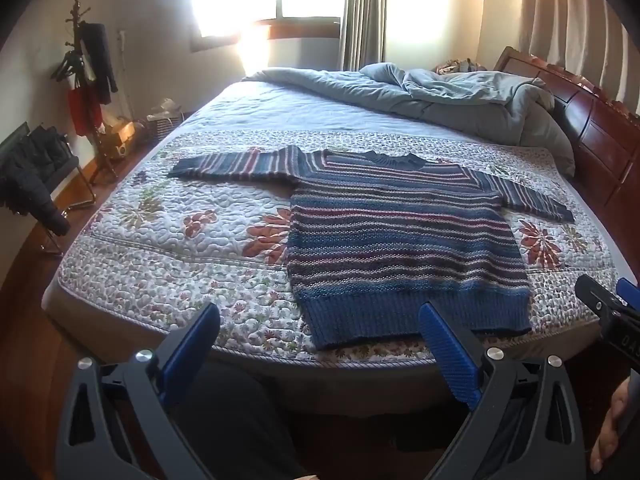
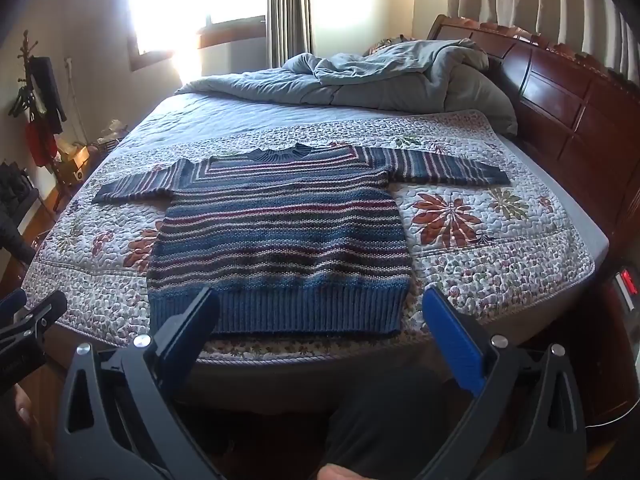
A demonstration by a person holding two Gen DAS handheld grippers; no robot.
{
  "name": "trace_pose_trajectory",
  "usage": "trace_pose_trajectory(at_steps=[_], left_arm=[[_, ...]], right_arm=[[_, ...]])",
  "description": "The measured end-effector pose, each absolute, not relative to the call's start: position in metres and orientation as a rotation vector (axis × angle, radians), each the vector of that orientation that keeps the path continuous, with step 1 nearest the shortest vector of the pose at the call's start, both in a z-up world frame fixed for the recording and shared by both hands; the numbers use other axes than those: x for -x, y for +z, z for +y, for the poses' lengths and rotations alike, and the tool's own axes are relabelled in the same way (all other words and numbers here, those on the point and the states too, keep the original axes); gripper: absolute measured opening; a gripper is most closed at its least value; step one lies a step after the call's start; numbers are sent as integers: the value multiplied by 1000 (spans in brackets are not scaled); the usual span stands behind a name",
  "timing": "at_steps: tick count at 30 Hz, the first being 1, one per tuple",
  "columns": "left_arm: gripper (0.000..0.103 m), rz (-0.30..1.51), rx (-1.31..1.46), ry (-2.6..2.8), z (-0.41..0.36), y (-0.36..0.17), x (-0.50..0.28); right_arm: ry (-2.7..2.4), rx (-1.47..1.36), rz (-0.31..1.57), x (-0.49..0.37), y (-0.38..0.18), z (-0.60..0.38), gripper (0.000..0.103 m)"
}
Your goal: Fold small clothes
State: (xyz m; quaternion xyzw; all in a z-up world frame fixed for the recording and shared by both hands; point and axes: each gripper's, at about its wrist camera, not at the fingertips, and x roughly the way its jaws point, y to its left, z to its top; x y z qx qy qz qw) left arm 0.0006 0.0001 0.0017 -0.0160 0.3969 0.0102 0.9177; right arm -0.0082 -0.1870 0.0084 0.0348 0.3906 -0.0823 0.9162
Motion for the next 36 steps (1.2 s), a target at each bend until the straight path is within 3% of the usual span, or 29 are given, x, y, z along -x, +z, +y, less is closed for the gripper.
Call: trace_pose_trajectory(at_steps=[36], left_arm=[[99, 812, 30, 23, 0, -2, 1]], right_arm=[[-166, -73, 801, 7, 12, -194, 101]])
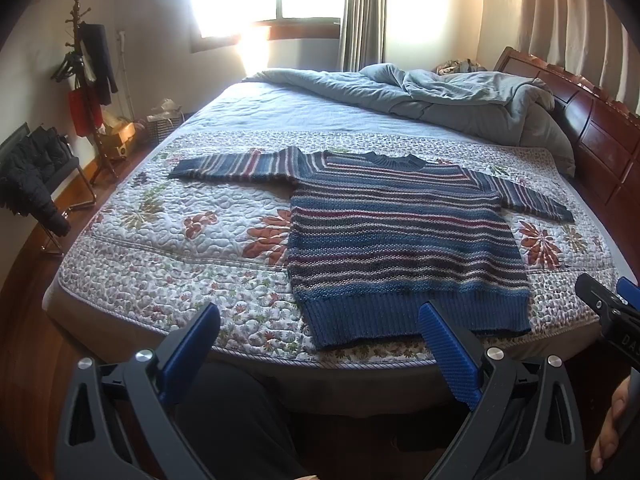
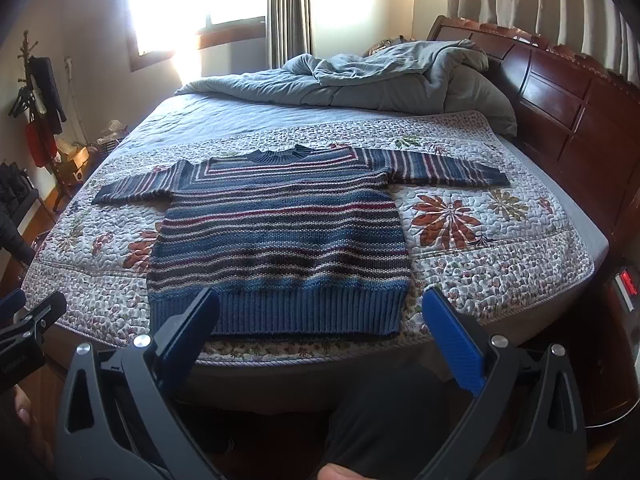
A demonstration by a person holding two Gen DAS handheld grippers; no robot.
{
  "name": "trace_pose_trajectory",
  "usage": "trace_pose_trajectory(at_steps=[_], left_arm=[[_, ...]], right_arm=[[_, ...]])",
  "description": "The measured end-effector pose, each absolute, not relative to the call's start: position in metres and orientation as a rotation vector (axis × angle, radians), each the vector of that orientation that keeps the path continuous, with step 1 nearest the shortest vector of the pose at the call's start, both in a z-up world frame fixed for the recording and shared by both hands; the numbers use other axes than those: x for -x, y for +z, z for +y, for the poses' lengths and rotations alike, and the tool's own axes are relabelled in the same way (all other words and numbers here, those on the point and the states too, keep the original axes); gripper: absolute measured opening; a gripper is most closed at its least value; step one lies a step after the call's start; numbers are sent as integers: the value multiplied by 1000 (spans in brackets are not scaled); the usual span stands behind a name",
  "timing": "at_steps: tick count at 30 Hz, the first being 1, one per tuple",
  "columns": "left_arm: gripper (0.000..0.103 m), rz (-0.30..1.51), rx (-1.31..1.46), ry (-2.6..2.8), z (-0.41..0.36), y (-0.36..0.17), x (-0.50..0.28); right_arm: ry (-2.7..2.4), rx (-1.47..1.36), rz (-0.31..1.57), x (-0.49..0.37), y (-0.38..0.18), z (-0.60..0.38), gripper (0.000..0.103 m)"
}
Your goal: Fold small clothes
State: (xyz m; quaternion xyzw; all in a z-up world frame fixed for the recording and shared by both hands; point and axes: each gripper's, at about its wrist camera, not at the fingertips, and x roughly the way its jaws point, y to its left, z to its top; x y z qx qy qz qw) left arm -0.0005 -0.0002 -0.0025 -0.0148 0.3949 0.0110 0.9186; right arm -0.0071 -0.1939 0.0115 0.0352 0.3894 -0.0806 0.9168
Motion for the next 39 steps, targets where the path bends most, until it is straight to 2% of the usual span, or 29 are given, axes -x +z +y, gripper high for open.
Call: trace_pose_trajectory(at_steps=[39], left_arm=[[99, 849, 19, 25, -3, -9, -18]], right_arm=[[-171, -69, 833, -11, -2, -195, 101]])
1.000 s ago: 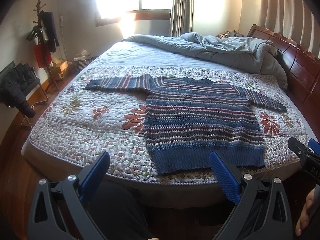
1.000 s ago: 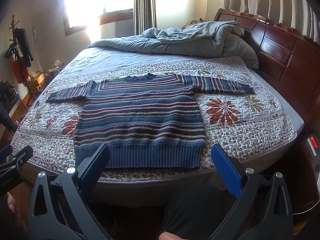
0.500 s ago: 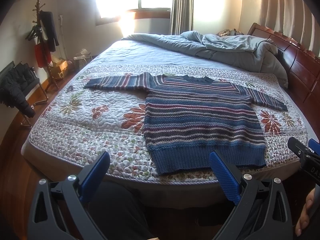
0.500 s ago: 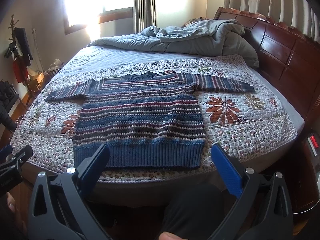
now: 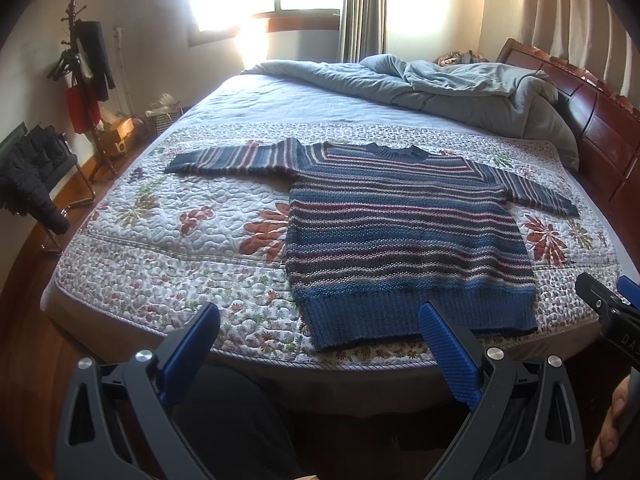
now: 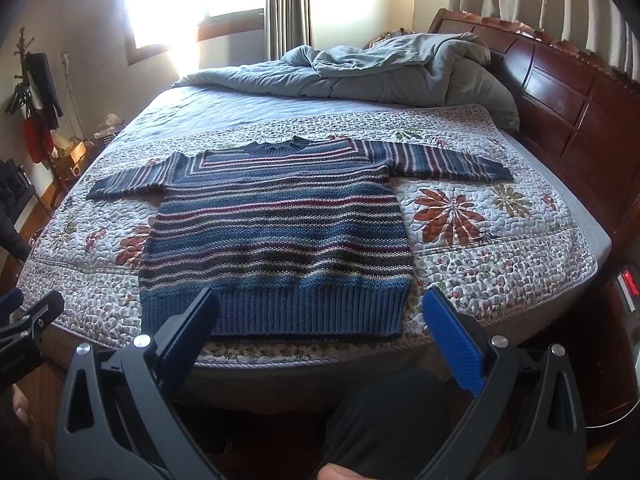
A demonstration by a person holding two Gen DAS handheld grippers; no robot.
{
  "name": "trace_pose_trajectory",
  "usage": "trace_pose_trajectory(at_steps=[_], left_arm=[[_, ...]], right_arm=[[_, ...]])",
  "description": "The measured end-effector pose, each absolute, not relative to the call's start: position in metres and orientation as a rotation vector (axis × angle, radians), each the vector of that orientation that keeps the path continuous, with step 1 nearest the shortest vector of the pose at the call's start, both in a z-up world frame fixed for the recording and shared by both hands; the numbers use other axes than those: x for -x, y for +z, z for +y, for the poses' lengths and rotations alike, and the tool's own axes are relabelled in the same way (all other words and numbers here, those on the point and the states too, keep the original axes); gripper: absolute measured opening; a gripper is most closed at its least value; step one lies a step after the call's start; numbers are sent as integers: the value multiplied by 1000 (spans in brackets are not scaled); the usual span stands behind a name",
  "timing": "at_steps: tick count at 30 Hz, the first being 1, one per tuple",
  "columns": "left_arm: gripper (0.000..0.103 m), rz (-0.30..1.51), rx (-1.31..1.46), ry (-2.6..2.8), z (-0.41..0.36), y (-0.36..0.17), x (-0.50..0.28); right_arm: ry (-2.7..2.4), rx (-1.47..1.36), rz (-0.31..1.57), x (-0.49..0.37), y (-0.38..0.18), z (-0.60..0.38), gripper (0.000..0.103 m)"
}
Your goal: Fold small clothes
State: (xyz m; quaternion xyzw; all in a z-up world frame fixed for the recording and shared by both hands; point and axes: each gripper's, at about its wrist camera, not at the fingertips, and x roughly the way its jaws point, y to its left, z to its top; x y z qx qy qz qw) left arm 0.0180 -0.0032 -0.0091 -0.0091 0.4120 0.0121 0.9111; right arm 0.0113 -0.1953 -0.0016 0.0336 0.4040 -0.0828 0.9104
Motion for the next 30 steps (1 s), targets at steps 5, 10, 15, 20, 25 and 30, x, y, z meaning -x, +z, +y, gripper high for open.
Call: trace_pose_trajectory(at_steps=[5, 10, 15, 20, 25, 30], left_arm=[[99, 859, 8, 21, -7, -15, -30], [99, 853, -15, -93, -19, -32, -58], [99, 863, -46, -225, -44, -51, -109], [99, 885, -48, -261, -76, -66, -166], [99, 865, -76, -316, -107, -80, -198], [99, 896, -39, -371, -129, -101, -229]], right_arm=[[-177, -62, 838, -22, -8, -201, 101], [-141, -69, 802, -53, -18, -232, 101], [-116, -192, 778, -108, -40, -322, 101], [-194, -434, 881, -178, -82, -466, 100], [-274, -757, 854, -209, -124, -605, 65], [-294, -1069, 763, -235, -173, -718, 54]])
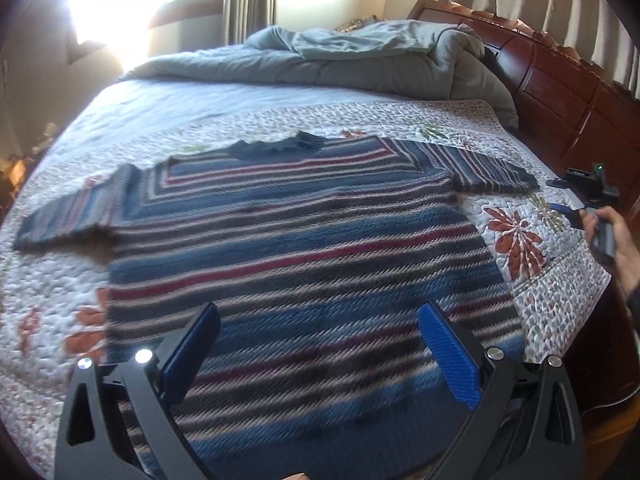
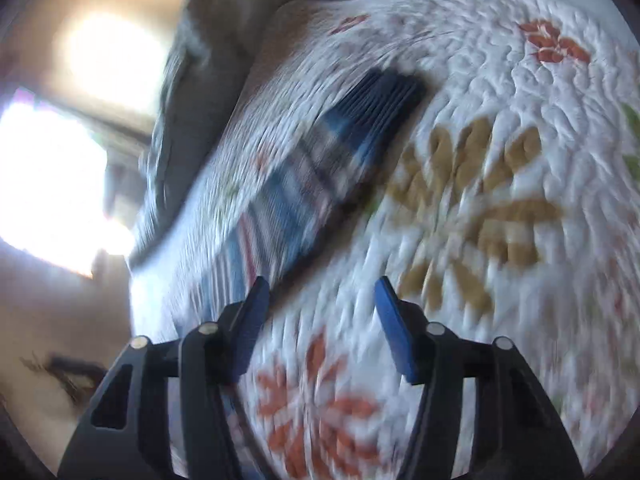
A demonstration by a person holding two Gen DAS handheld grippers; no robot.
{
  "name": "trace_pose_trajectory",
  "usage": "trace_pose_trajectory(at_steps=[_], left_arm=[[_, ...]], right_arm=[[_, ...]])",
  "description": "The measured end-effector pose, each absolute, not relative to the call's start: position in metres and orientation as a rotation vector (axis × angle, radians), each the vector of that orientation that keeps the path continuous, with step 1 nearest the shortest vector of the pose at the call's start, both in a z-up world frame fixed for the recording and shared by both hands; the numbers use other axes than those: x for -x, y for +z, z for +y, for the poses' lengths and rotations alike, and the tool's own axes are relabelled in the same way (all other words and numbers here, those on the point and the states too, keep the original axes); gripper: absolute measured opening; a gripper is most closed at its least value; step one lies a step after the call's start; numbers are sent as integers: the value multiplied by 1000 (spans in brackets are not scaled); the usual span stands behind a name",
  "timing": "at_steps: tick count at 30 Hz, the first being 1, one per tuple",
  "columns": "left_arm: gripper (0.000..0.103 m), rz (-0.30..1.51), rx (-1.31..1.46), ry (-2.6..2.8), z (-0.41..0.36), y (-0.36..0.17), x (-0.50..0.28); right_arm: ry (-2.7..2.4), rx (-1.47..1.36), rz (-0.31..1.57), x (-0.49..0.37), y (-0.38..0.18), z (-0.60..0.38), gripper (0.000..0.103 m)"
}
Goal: Fold small clothes
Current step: 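Grasp the cuff of one striped sweater sleeve with the right gripper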
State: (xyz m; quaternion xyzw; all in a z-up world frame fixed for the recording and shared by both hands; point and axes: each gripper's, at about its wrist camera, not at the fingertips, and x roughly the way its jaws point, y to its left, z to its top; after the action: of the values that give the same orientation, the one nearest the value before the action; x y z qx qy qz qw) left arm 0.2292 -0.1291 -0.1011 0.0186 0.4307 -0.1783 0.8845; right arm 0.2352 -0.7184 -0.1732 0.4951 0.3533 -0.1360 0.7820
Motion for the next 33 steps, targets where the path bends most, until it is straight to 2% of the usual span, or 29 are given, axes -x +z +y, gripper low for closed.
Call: trace_pose_trajectory(at_steps=[4, 8, 19, 20, 22, 24, 33], left_arm=[[99, 916, -27, -376, -141, -119, -246], [99, 930, -5, -377, -149, -135, -262], [99, 936, 45, -338, -136, -157, -291], [99, 941, 63, -335, -130, -159, -293], [99, 947, 80, -323, -120, -163, -296], [99, 948, 84, -310, -111, -165, -297], [99, 933, 150, -349, -83, -163, -294]], right_arm=[[-288, -1186, 672, -256, -203, -764, 46], [-310, -1233, 669, -277, -224, -787, 44], [-356, -1183, 664, -316, -227, -807, 49], [-359, -1173, 670, -319, -227, -807, 45], [-374, -1134, 694, -323, -219, -805, 25], [-393, -1085, 681, -325, -205, -800, 12], [-324, -767, 651, -366, -93, -712, 8]])
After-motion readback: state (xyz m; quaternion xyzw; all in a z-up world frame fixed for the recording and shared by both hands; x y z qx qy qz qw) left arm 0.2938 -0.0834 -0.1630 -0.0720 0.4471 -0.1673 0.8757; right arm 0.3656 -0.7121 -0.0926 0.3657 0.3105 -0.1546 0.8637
